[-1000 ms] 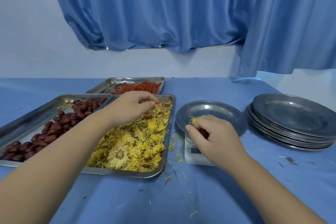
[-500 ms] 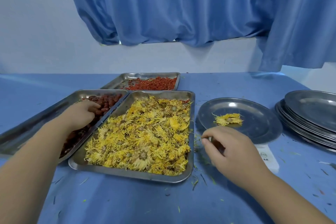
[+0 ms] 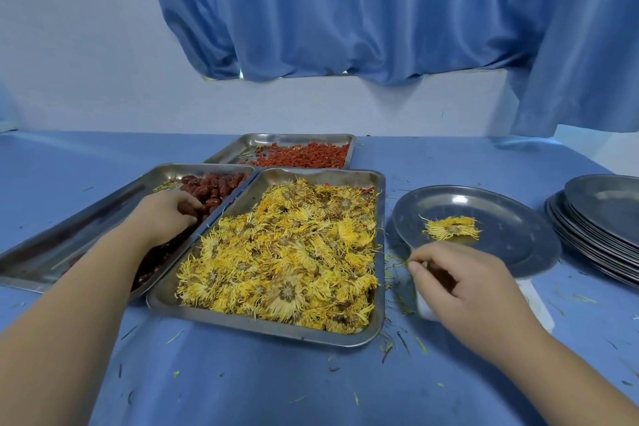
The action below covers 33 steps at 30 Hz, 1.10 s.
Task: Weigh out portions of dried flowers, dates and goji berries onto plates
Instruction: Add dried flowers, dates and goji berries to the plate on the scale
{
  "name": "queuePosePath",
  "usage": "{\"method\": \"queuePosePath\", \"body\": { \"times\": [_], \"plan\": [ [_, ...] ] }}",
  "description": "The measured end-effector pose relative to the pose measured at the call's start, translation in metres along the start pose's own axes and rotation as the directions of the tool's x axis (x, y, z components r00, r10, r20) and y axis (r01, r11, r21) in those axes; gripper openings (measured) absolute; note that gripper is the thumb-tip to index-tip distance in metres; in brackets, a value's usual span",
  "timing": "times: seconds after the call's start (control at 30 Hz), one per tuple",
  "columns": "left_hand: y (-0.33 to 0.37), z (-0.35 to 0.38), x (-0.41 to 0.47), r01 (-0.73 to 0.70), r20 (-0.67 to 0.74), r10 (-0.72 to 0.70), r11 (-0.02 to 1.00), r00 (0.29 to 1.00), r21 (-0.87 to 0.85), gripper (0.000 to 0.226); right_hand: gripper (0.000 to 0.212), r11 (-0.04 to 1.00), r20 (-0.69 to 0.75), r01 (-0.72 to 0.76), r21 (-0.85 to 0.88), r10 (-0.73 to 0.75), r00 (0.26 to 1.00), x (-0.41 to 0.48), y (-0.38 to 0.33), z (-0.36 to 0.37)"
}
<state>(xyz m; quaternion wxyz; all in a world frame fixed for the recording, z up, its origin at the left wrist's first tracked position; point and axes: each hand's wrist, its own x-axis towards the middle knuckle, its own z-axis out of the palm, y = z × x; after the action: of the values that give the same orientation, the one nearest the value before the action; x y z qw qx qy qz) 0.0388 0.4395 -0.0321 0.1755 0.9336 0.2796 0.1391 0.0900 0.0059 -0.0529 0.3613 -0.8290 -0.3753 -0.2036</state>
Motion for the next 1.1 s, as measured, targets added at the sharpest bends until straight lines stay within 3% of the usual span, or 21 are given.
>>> {"method": "queuePosePath", "body": {
  "times": [0.2,0.37,0.47,0.63,0.83,0.93,1.1],
  "plan": [
    [0.03,-0.013,-0.013,-0.116,-0.143,0.081,0.961,0.986,-0.253,0.013,0.017,1.0,-0.065,-0.018,0.023,0.019,0.998,0.002,0.004,-0.004],
    [0.095,-0.018,-0.023,-0.216,-0.103,0.193,0.917,0.976,-0.334,0.014,0.021,0.972,-0.154,-0.133,0.191,0.164,0.974,0.005,0.013,-0.013],
    [0.144,-0.011,-0.03,-0.287,-0.027,0.302,0.87,0.953,-0.401,0.016,0.016,0.889,-0.18,-0.25,0.383,0.337,0.924,0.009,0.021,-0.018],
    [0.22,0.021,-0.041,-0.378,0.073,0.456,0.808,0.887,-0.451,0.016,0.022,0.733,-0.226,-0.314,0.604,0.535,0.814,0.017,0.036,-0.033],
    [0.28,0.069,-0.053,-0.427,0.209,0.556,0.786,0.804,-0.448,0.021,0.024,0.584,-0.243,-0.347,0.733,0.703,0.669,0.022,0.054,-0.046],
    [0.297,0.085,-0.053,-0.46,0.216,0.572,0.789,0.791,-0.407,0.02,0.024,0.584,-0.239,-0.353,0.731,0.703,0.669,0.022,0.058,-0.046],
    [0.307,0.099,-0.05,-0.468,0.203,0.555,0.81,0.807,-0.354,0.022,0.024,0.681,-0.281,-0.353,0.641,0.637,0.718,0.02,0.06,-0.043]
  ]
}}
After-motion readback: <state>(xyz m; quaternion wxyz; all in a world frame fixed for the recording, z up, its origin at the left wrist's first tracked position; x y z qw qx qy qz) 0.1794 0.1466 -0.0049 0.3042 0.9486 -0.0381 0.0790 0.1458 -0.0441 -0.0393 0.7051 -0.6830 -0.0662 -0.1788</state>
